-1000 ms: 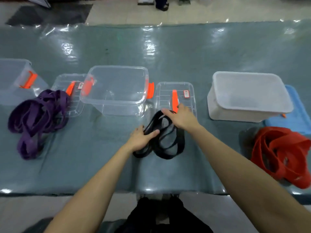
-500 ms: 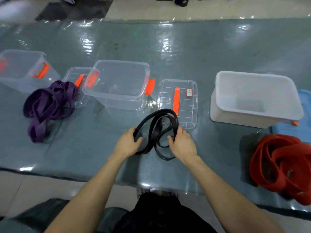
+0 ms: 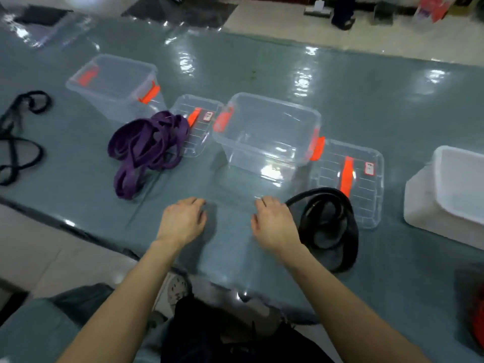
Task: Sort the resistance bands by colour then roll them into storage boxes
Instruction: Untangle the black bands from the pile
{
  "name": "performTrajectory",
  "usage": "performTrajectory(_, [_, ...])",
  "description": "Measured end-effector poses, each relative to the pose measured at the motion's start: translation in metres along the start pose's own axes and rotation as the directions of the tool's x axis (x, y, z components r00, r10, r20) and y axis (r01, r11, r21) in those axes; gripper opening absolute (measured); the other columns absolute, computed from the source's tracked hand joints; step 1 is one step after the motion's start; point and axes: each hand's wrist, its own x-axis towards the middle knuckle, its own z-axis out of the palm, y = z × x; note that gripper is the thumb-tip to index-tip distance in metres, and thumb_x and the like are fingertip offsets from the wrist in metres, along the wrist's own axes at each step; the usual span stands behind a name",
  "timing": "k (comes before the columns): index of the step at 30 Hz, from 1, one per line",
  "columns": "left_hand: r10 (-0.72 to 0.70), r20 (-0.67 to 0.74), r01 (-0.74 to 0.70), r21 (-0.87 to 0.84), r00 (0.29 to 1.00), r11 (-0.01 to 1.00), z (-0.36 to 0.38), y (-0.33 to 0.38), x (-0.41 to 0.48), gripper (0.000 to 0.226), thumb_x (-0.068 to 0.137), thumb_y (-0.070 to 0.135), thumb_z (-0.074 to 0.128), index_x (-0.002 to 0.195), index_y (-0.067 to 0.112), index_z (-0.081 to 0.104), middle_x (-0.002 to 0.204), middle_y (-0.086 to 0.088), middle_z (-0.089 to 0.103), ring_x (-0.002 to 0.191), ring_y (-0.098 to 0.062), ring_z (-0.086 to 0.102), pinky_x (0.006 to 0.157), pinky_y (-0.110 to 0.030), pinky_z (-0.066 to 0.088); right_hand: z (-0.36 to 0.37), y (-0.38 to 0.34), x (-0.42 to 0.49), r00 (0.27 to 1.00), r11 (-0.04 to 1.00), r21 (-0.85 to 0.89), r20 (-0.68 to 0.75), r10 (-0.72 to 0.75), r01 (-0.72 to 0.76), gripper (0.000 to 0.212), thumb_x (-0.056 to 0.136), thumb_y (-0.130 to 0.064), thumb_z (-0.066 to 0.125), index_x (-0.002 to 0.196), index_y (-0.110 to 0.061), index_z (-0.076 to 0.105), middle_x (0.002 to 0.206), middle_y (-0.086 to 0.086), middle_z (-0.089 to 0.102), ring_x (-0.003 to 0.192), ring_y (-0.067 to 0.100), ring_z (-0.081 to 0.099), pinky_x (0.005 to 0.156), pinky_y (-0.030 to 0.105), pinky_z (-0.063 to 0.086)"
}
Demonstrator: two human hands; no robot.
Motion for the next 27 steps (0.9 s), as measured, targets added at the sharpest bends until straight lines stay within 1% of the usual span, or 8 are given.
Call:
performTrajectory(4, [-0.121, -0.052, 0.122, 0.016, 0.991, 0.992, 0.003, -0.13, -0.012, 0.02, 0.095, 0.038, 0.063, 0.107, 0.023, 0.068, 0.102, -0.002, 0.073, 0.094, -0.032, 0.073, 0.068, -0.041, 0.056, 0.042, -0.116, 0.059, 0.991, 0.991, -0.023, 0.038, -0.131, 0.132, 0.021, 0.073, -0.017, 0.08, 0.081, -0.012, 0.062, 0.08, 0.011, 0.062, 0.073, 0.036, 0.064, 0.062, 0.042, 0.052])
performTrajectory(7, [-0.204, -0.026, 0.204, 0.001, 0.979, 0.979, 0.007, -0.248, -0.027, 0.02, 0.096, 0.038, 0.064, 0.107, 0.021, 0.068, 0.103, -0.004, 0.073, 0.094, -0.035, 0.073, 0.069, -0.042, 0.058, 0.07, -0.223, 0.11, 0.981, 0.984, 0.021, 0.071, -0.18, 0.179, 0.015, 0.078, -0.015, 0.074, 0.085, -0.012, 0.061, 0.085, 0.012, 0.063, 0.079, 0.037, 0.064, 0.067, 0.044, 0.051])
performTrajectory(10, [-0.334, 0.021, 0.335, -0.04, 0.942, 0.941, 0.003, -0.365, -0.051, 0.026, 0.1, 0.039, 0.06, 0.118, 0.022, 0.07, 0.112, -0.004, 0.075, 0.1, -0.034, 0.072, 0.077, -0.045, 0.061, 0.089, -0.331, 0.157, 0.963, 0.967, 0.065, 0.097, -0.25, 0.245, 0.013, 0.084, -0.016, 0.072, 0.09, -0.01, 0.063, 0.09, 0.013, 0.065, 0.083, 0.038, 0.064, 0.07, 0.046, 0.052])
performTrajectory(12, [-0.384, 0.028, 0.385, -0.063, 0.923, 0.921, -0.003, -0.434, -0.067, 0.029, 0.103, 0.039, 0.057, 0.123, 0.021, 0.07, 0.116, -0.004, 0.074, 0.104, -0.032, 0.071, 0.082, -0.044, 0.06, 0.099, -0.394, 0.187, 0.947, 0.953, 0.059, 0.109, -0.302, 0.297, 0.016, 0.078, -0.013, 0.076, 0.085, -0.008, 0.062, 0.084, 0.014, 0.064, 0.078, 0.039, 0.064, 0.064, 0.045, 0.051])
performTrajectory(15, [-0.446, 0.016, 0.446, -0.068, 0.895, 0.892, -0.013, -0.519, -0.081, 0.023, 0.103, 0.039, 0.055, 0.114, 0.023, 0.067, 0.108, 0.0, 0.069, 0.095, -0.027, 0.068, 0.075, -0.042, 0.059, 0.109, -0.467, 0.228, 0.928, 0.941, 0.069, 0.154, -0.339, 0.332, 0.011, 0.081, -0.013, 0.069, 0.085, -0.009, 0.06, 0.085, 0.015, 0.065, 0.082, 0.04, 0.065, 0.069, 0.045, 0.05])
performTrajectory(18, [-0.49, -0.021, 0.488, -0.062, 0.871, 0.87, -0.014, -0.575, -0.087, 0.018, 0.101, 0.039, 0.057, 0.106, 0.025, 0.066, 0.097, 0.003, 0.063, 0.086, -0.026, 0.067, 0.067, -0.041, 0.057, 0.118, -0.515, 0.262, 0.921, 0.942, 0.055, 0.2, -0.335, 0.331, 0.01, 0.09, -0.017, 0.06, 0.094, -0.008, 0.062, 0.098, 0.015, 0.066, 0.095, 0.04, 0.064, 0.077, 0.045, 0.048])
performTrajectory(21, [-0.508, 0.01, 0.507, -0.079, 0.861, 0.858, -0.011, -0.614, -0.083, 0.016, 0.1, 0.038, 0.058, 0.102, 0.024, 0.065, 0.097, 0.003, 0.064, 0.086, -0.025, 0.067, 0.068, -0.04, 0.057, 0.126, -0.553, 0.299, 0.912, 0.943, 0.078, 0.241, -0.332, 0.322, 0.02, 0.099, -0.024, 0.056, 0.103, -0.006, 0.062, 0.108, 0.016, 0.065, 0.102, 0.039, 0.063, 0.083, 0.044, 0.049])
performTrajectory(27, [-0.491, 0.074, 0.496, -0.082, 0.868, 0.865, -0.008, -0.674, -0.064, 0.023, 0.103, 0.038, 0.056, 0.115, 0.024, 0.07, 0.108, 0.0, 0.068, 0.095, -0.027, 0.069, 0.071, -0.04, 0.057, 0.167, -0.628, 0.391, 0.924, 0.954, 0.183, 0.259, -0.282, 0.239, 0.059, 0.098, -0.054, 0.064, 0.13, -0.005, 0.053, 0.128, 0.016, 0.059, 0.118, 0.036, 0.058, 0.096, 0.049, 0.052])
